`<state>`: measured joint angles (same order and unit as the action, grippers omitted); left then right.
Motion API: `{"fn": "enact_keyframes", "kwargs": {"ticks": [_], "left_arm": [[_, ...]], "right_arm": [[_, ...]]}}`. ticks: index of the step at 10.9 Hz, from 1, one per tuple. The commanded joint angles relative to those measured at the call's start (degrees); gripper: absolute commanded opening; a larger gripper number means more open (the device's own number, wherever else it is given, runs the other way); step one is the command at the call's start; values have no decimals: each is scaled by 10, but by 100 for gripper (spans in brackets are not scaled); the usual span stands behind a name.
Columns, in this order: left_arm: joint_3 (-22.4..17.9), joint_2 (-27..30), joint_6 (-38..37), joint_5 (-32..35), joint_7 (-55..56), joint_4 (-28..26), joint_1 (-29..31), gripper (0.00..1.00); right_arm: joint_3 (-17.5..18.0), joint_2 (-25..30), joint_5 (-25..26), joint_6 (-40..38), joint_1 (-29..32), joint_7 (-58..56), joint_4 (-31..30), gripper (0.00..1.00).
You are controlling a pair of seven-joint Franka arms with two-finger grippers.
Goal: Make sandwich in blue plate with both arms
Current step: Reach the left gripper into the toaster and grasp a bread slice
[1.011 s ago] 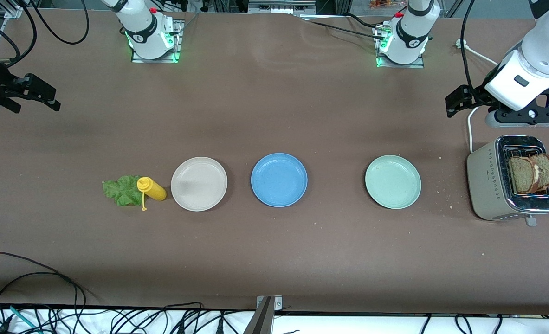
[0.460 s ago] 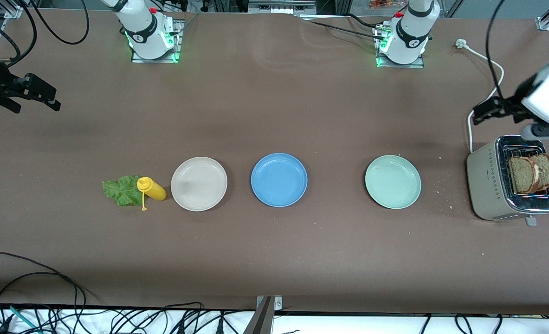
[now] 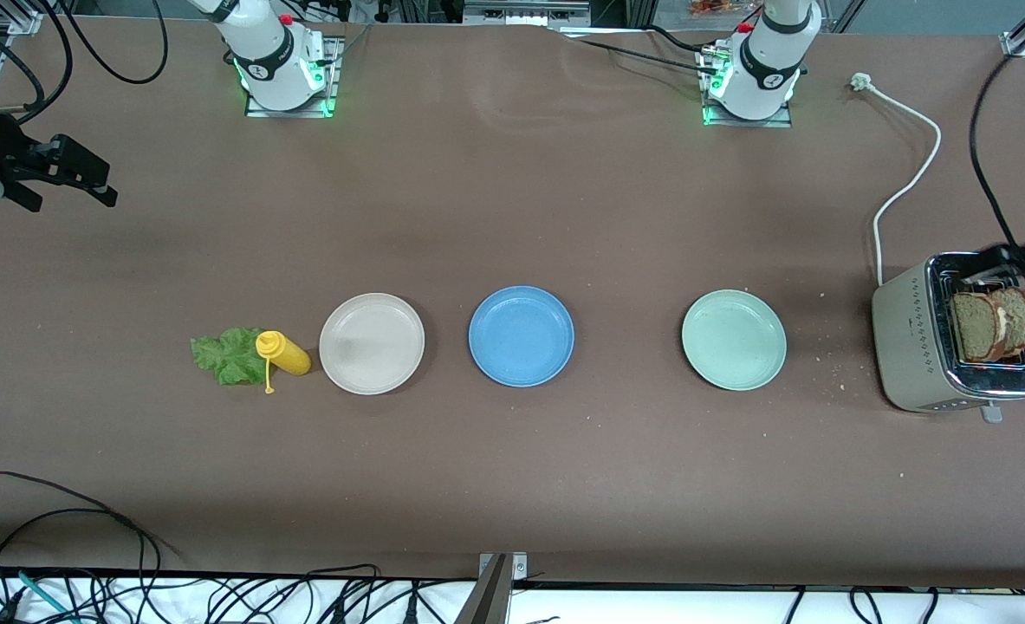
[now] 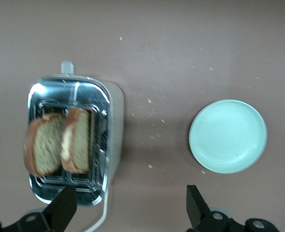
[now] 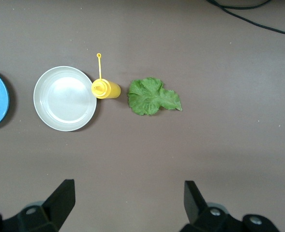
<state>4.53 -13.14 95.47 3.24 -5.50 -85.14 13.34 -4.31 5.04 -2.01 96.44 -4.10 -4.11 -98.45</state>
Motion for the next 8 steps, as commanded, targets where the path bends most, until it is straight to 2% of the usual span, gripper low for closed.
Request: {"fn": "enact_keyframes", "kwargs": {"ticks": [1,5,8], "left_arm": [[6,-64,48,18,-61,30,46,100],[5,-115,70,18,-73,21,85,100],[5,-120,66,18,-71,-10,98,98]], "right_arm": [[-1,-9,-1,-13,1,7,16,100],[-11,-13,0,-17,3,4,15,100],[-11,-13,-1,-17,3,5,15,100]]}}
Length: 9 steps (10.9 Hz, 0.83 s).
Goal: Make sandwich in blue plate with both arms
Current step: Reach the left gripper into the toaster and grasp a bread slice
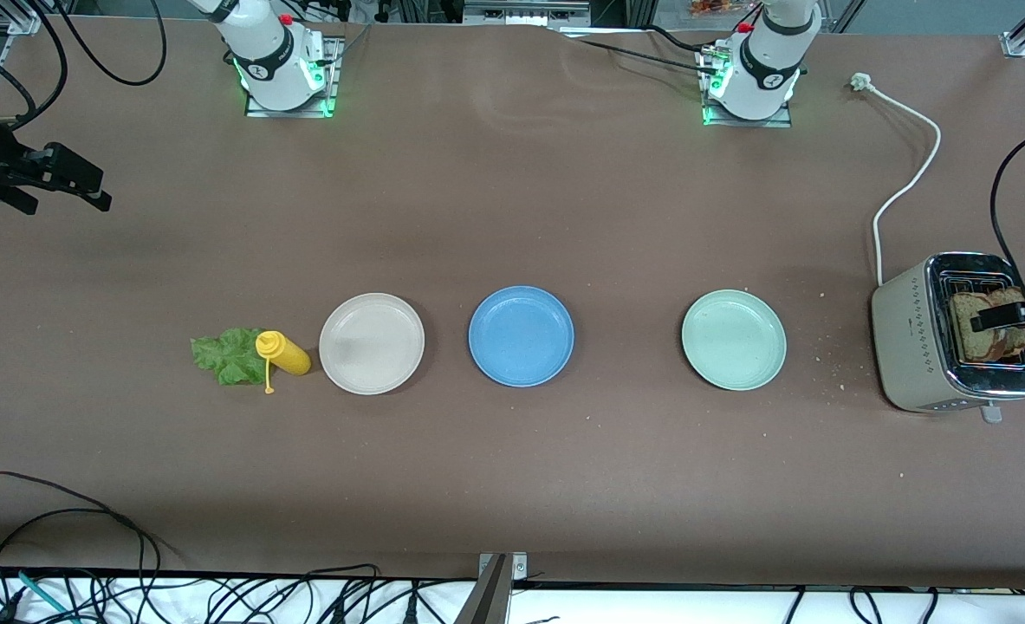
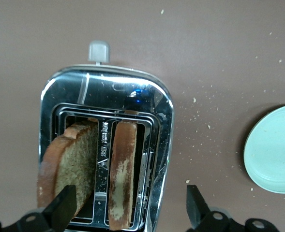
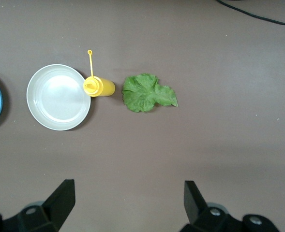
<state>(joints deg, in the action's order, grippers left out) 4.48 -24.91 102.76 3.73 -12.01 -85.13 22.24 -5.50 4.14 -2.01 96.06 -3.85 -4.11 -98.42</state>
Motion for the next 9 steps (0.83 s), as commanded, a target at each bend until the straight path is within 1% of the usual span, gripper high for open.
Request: {"fn": "enact_keyframes", "kwargs": {"ticks": [1,2,3,4,5,9], "left_arm": [[5,-7,-8,13,-4,-20,9,79],[5,-8,-9,13,-7,-26,16,48],[5,-8,-14,18,-6,-25,14,10],[10,-5,-21,48,-6,-24,11,0],[14,-4,-38,74,-9,-20,2,0],[15,7,-42,78,-8,-13,0,0]], "right_arm": [[0,-4,0,-13,1,5,16,100],[1,-4,-1,-13,1,6,16,100],[2,-4,-1,-14,1,7,16,100],[2,-4,-1,-17,0,7,16,100],[2,-4,-1,-18,0,7,16,100],[2,-4,-1,-18,0,7,16,100]]}}
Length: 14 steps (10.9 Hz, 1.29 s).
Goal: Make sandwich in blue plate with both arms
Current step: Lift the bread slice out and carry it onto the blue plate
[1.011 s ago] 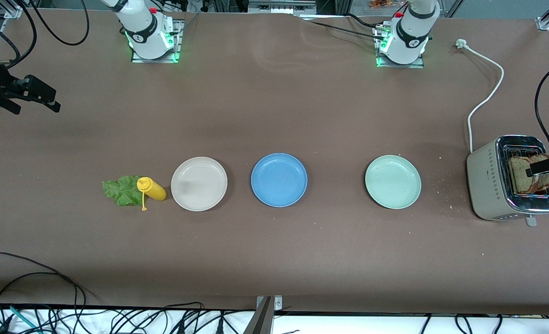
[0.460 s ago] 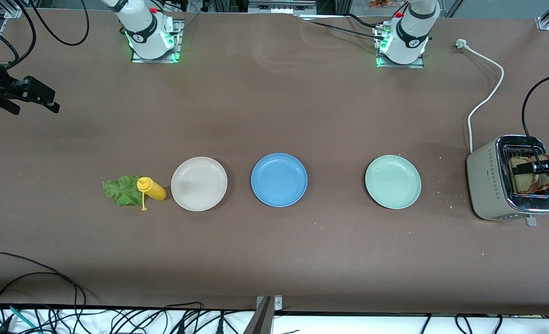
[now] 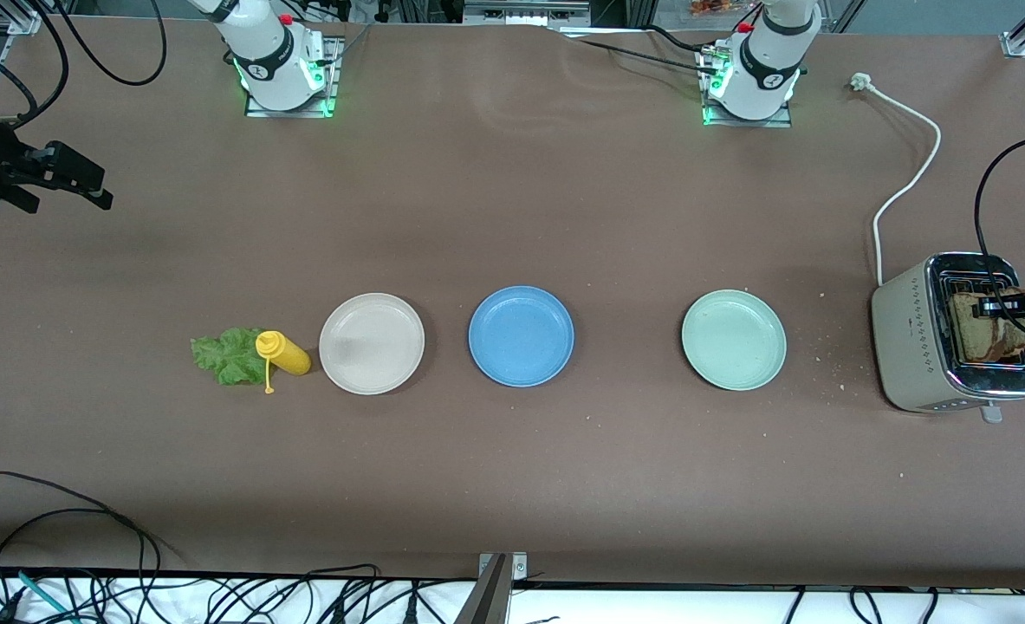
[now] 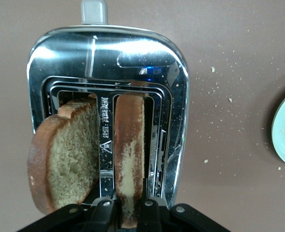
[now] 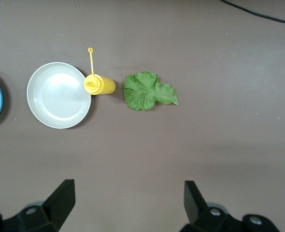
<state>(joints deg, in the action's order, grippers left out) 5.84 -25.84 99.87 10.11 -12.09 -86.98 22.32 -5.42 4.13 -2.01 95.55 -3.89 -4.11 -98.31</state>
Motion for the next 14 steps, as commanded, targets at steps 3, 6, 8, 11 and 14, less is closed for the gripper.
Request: {"fn": "enact_keyframes", "kwargs": {"ticks": [3,6,8,11,14], "left_arm": [[8,33,-71,14,-8,38,-3,0],[56,39,-164,14,-7,111,-9,0],[111,46,-194,12,-7,138,-9,0],[208,44,-197,-4,-1,134,-9,0],[231,11,-196,-105,27,124,-62,0]], "right_arm": [[1,-4,-1,-12,0,7,15,100],[0,-4,-1,-12,1,7,15,100],[0,-4,-1,-12,1,7,14,100],[0,-4,-1,-12,1,7,15,100],[1,-4,-1,-12,1,7,15,100]]}}
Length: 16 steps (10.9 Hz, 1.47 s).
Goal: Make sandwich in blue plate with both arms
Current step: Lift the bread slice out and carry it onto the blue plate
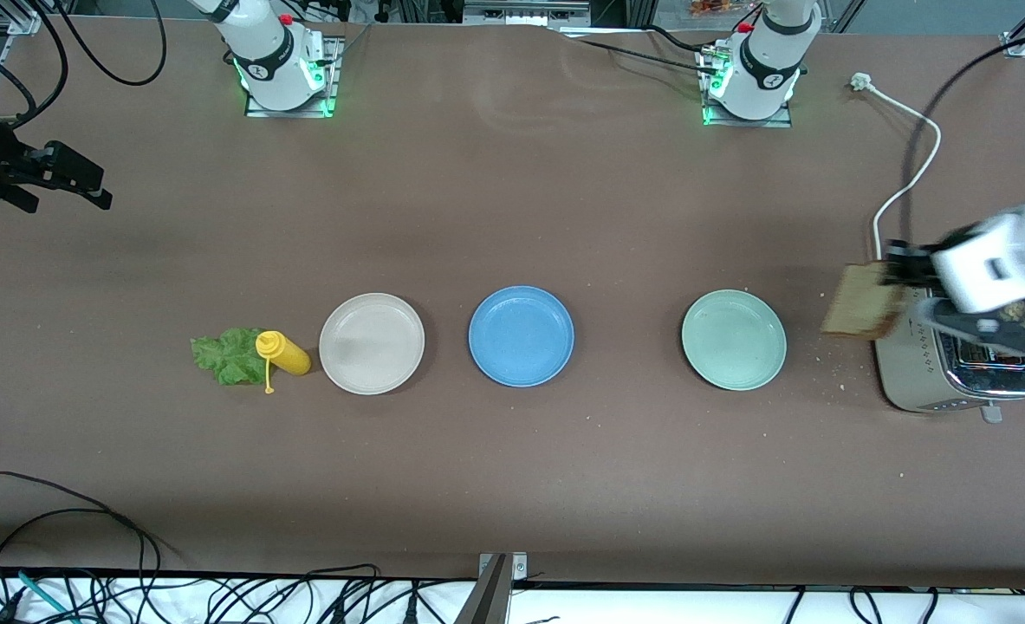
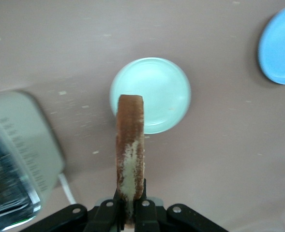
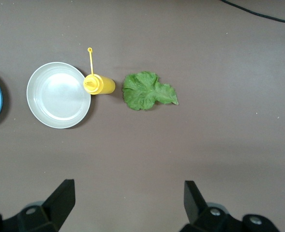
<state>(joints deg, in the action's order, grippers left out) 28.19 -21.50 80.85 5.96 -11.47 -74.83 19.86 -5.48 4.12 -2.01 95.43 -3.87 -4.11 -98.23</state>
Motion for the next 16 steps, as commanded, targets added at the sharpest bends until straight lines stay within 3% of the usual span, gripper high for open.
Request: {"fn": "enact_keyframes", "kwargs": {"ticks": [1,4,8,10,14,16], "left_arm": [[7,-56,0,-113,43,5,-65,0],[7,-121,94,-206,92,12,-136,0],[6,-229,249,-362,90,3,-157,0],[6,-277,285,-456,81,2,-164,0],[6,-300,331,-479,78,-23,-188,0],[5,-307,339,-482,20,-49,-201,0]], "right_arm": [[0,-4,-1,-11,1,7,14,100],[0,-4,-1,-11,1,7,14,100],[0,-5,-1,-11,1,7,14,100],[-2,-9,0,-11,4,3,14,100],[-15,-16,-1,-11,8,4,14,100],[-24,-19,-2,-10,8,2,14,100]]}}
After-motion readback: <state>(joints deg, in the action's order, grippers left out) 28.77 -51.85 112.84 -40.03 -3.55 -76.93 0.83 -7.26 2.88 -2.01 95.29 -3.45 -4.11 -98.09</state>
